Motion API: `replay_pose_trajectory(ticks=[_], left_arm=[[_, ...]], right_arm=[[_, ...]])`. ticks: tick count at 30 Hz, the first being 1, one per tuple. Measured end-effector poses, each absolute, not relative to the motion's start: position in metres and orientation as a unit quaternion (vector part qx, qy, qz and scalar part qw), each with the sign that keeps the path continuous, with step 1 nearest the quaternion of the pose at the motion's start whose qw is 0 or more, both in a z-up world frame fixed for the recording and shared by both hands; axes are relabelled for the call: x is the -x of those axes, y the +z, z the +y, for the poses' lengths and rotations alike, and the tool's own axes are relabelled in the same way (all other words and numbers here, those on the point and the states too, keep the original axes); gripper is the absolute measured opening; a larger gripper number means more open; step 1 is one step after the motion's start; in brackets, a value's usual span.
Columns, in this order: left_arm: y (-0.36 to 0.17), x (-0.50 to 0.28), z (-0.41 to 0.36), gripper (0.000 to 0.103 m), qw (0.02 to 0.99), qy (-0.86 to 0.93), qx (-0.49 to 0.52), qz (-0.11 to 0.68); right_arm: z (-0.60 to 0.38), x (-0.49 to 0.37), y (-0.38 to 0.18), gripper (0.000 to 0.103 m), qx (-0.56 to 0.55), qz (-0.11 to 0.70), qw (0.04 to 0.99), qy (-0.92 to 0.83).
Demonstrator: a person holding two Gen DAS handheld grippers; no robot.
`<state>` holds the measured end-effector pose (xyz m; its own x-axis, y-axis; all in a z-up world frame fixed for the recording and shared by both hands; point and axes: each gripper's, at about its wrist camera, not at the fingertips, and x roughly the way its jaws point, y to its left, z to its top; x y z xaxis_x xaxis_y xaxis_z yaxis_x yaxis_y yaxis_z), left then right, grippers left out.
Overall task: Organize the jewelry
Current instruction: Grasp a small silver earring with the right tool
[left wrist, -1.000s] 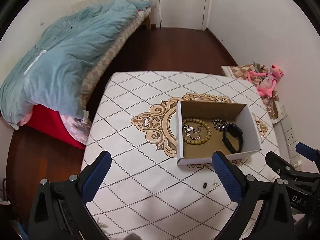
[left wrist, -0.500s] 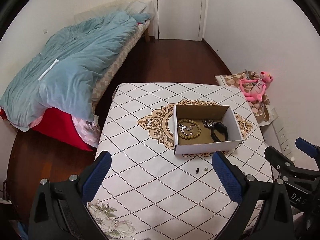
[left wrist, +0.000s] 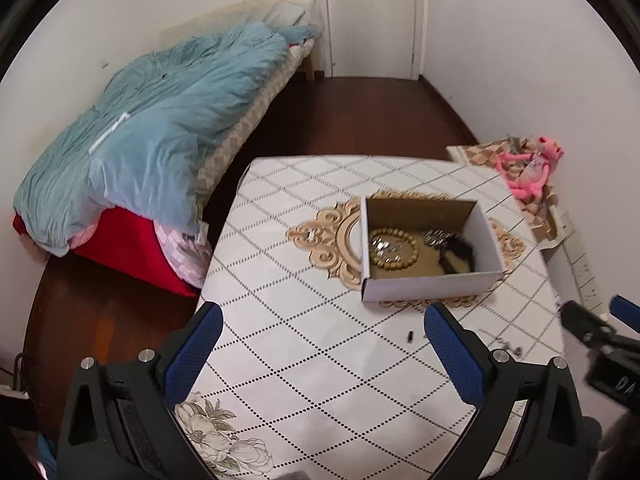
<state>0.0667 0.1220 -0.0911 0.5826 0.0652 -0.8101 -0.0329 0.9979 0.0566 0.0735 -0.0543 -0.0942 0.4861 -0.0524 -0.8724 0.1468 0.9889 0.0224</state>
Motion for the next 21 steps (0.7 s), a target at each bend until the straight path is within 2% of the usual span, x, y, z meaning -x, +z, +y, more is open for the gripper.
replay_pose_trajectory(ticks=[10, 12, 14, 16, 21], left_arm=[[-0.175, -0.072, 0.114, 0.103, 0.850, 0.040, -0.029, 0.524], [-0.188, -0.071, 0.112, 0.103, 0.843, 0.039, -0.033, 0.536], [-0.198, -0.069, 0.110, 0.103, 0.836, 0.037, -0.035, 0.546], [-0.207, -0.068, 0.108, 0.103, 0.832, 0.037, -0.040, 0.553], [-0.218, -0.070, 0.104, 0.103, 0.825, 0.033, -0.047, 0.562]], right_arm=[[-0.114, -0.069, -0.194, 0.097, -0.108, 0.559, 0.816, -0.100], [-0.118, -0.066, -0.206, 0.086, -0.112, 0.559, 0.816, -0.100], [-0.119, -0.064, -0.217, 0.062, -0.109, 0.556, 0.817, -0.104], [-0.121, -0.064, -0.227, 0.054, -0.106, 0.557, 0.817, -0.105], [-0.117, -0.070, -0.241, 0.053, -0.091, 0.554, 0.821, -0.098]])
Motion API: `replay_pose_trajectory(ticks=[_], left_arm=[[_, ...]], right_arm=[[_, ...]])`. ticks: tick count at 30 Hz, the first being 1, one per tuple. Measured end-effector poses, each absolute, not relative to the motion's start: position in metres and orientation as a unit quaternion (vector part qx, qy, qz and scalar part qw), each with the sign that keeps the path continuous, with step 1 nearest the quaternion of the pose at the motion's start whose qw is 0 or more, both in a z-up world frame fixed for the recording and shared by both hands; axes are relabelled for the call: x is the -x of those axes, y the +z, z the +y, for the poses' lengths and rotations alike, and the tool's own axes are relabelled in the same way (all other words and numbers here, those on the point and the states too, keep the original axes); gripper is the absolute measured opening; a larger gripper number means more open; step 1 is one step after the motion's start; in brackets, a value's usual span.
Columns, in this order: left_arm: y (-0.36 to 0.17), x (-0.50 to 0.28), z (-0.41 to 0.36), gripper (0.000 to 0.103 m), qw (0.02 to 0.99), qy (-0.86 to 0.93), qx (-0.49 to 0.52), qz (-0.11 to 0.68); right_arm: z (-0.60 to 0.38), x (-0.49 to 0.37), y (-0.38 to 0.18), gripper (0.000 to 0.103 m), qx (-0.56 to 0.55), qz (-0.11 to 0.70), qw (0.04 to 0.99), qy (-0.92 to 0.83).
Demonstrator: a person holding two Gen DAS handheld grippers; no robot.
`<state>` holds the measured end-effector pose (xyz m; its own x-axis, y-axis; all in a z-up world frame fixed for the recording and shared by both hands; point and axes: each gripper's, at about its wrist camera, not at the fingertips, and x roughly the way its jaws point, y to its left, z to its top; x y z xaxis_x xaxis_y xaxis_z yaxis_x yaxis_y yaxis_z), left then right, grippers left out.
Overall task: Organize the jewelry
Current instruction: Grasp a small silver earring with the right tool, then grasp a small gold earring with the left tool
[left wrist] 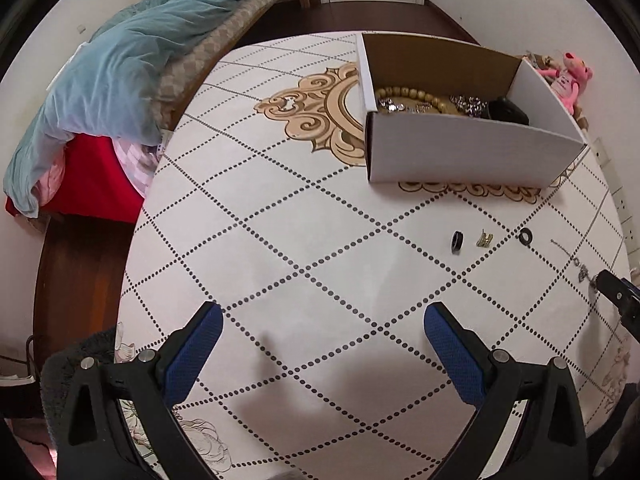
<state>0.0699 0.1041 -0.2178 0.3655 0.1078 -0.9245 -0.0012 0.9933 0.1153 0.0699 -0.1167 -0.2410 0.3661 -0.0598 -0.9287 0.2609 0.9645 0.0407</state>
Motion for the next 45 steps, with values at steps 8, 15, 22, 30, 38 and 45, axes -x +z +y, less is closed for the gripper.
replay_pose_trajectory(ticks=[8, 15, 22, 30, 38, 45], left_arm=[[-0.225, -0.073, 0.102, 0.103, 0.819, 0.029, -0.052, 0.570], [-0.226, -0.081, 0.105, 0.102, 0.817, 0.001, -0.003, 0.576], [-0.229, -0.098, 0.082, 0.090, 0.828, -0.048, 0.015, 0.559], [-0.238, -0.106, 0.049, 0.039, 0.835, -0.081, -0.049, 0.542], [-0.233, -0.109, 0.043, 0.004, 0.840, -0.114, -0.051, 0.528], [-0.191, -0.097, 0.062, 0.004, 0.848, -0.131, -0.012, 0.513]], right_arm=[[-0.101, -0.072, -0.249, 0.012, -0.056, 0.549, 0.829, -0.095], [-0.107, -0.061, -0.208, 0.012, -0.117, 0.496, 0.856, -0.084], [-0.106, -0.065, -0.202, 0.012, -0.115, 0.495, 0.857, -0.082], [-0.113, -0.064, -0.216, 0.012, -0.114, 0.511, 0.847, -0.092], [-0.114, -0.066, -0.213, 0.012, -0.117, 0.511, 0.847, -0.089], [-0.104, -0.068, -0.175, 0.012, -0.131, 0.491, 0.860, -0.049]])
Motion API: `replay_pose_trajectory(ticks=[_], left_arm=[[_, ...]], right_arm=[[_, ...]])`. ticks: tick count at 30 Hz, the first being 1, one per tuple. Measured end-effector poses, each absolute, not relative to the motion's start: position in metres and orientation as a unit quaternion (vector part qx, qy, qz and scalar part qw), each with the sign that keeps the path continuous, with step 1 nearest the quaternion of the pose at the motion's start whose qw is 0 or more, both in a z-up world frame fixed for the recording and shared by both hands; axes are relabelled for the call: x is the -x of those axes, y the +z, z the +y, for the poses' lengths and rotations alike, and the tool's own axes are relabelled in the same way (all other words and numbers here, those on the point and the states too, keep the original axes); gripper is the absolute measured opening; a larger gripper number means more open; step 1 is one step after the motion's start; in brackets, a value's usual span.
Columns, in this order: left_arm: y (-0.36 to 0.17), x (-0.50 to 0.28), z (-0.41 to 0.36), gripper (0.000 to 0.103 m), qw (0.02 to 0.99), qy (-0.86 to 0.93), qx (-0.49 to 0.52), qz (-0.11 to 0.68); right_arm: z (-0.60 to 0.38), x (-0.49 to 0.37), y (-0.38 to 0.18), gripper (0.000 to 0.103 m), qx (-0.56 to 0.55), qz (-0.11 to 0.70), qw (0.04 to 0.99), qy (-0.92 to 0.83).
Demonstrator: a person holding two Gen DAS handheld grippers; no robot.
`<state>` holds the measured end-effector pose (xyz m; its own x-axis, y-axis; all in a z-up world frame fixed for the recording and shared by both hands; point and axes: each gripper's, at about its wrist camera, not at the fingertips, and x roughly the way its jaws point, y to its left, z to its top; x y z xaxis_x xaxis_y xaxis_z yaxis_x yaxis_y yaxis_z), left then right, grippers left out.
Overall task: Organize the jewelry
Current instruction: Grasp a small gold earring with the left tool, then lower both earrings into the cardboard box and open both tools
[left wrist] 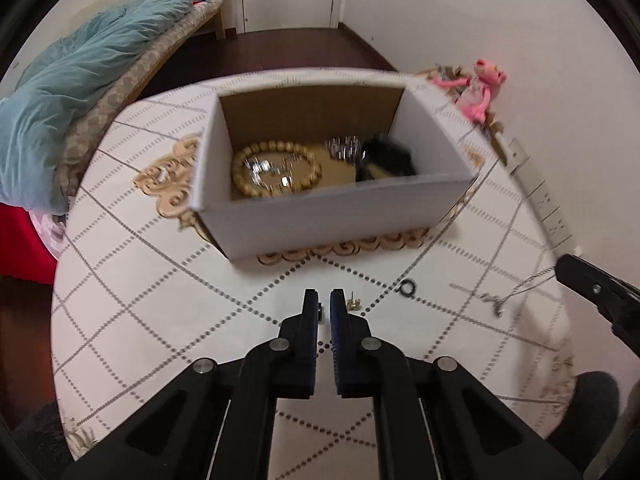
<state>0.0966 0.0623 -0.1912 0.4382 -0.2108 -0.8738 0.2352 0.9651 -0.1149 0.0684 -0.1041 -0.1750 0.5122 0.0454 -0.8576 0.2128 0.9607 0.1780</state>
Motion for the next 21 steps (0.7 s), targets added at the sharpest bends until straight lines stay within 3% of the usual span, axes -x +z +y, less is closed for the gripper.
replay_pose_trajectory(ticks=[12, 21], left_arm=[[-0.101, -0.126, 0.089, 0.003, 0.867, -0.159, 0.032, 0.471], [-0.098, -0.181, 0.105, 0.003, 0.853, -0.161, 0.065, 0.493]], right_arm=[[-0.081, -0.110, -0.071, 0.011, -0.159, 0.442, 0.881, 0.055], [-0.050, -0.184, -0.054, 0.011, -0.123, 0.451, 0.881, 0.079]])
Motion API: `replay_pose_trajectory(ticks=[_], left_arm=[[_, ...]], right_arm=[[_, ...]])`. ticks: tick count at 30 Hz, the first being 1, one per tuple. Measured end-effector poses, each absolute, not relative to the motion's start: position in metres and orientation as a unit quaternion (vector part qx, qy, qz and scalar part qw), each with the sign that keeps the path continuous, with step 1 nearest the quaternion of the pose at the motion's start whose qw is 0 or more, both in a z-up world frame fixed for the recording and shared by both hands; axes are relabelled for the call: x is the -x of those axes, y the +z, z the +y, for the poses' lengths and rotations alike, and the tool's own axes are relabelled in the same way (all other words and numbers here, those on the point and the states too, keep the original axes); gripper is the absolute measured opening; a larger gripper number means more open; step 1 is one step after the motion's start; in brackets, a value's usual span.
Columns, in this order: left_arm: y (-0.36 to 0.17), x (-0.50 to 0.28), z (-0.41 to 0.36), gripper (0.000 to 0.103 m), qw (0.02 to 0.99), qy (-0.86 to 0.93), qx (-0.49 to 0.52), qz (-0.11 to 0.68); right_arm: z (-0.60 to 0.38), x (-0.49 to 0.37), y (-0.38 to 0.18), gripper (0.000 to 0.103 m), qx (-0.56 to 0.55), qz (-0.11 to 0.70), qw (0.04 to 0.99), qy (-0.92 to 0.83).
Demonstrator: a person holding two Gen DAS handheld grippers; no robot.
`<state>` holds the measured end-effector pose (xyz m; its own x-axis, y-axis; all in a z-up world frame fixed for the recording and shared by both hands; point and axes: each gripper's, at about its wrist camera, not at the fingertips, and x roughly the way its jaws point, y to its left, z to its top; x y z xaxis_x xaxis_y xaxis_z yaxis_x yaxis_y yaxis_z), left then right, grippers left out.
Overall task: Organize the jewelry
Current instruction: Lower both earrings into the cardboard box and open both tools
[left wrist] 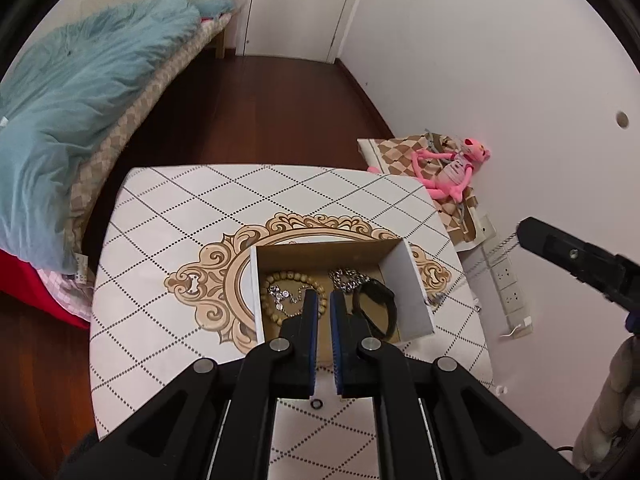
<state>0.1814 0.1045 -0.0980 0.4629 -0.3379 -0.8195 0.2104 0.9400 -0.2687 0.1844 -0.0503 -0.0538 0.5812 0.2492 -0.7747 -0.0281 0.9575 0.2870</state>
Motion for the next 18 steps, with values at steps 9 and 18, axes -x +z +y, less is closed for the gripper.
replay_pose_trajectory(ticks=[9, 18], left_arm=[[-0.122, -0.204, 0.108, 0.003, 0.840, -0.153, 0.071, 0.517], [-0.106, -0.134, 0.117, 0.008, 0.861, -0.138, 0.090, 0.481]], right_arm=[[-0.049, -0.227, -0.084, 0.011, -0.114, 0.478, 0.869, 0.063], [-0.066, -0.165, -0.052, 0.011, -0.140, 0.441, 0.881, 0.094]])
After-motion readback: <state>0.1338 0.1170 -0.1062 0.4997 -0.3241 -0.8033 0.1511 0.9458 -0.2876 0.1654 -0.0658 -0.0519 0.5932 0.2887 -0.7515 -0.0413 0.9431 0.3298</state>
